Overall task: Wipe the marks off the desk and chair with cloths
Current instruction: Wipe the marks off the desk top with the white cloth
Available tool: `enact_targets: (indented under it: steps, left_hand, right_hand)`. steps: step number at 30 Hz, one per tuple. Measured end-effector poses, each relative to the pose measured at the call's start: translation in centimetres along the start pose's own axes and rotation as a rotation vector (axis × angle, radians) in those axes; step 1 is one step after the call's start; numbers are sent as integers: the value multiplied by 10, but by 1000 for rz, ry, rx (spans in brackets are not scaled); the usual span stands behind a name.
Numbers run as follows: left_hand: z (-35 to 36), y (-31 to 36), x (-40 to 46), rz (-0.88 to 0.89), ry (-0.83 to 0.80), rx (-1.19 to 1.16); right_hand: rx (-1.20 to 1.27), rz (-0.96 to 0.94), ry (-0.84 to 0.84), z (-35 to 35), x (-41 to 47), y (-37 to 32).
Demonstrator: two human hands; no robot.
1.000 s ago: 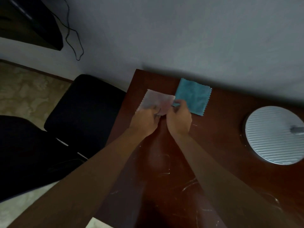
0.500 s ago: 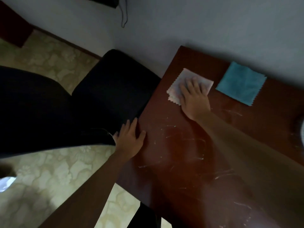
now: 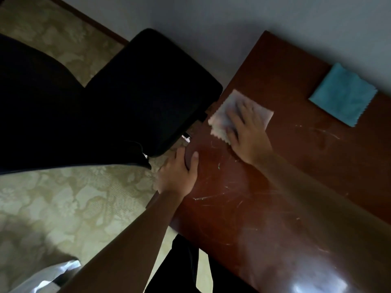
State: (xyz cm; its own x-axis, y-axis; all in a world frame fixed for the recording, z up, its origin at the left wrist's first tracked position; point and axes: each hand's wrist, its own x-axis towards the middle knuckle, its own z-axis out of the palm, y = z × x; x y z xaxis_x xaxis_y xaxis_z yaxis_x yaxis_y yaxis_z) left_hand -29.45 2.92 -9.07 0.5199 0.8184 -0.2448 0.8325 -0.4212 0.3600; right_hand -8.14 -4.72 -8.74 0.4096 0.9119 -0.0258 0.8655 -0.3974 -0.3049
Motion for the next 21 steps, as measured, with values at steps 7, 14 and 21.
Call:
enact_targets:
  steps: [7,14,21]
  left_hand:
    - [1,-4,-2,-6,79,-66]
    - [-1,-2,-1,-82,71,-118]
    - [-1,-8,-5,-67,115,-229]
  right_hand:
    - [58,47,29,25,-36,-49]
    - [14,31,-60,8,-26,-26]
    - [52,113,0,24,-46,-54]
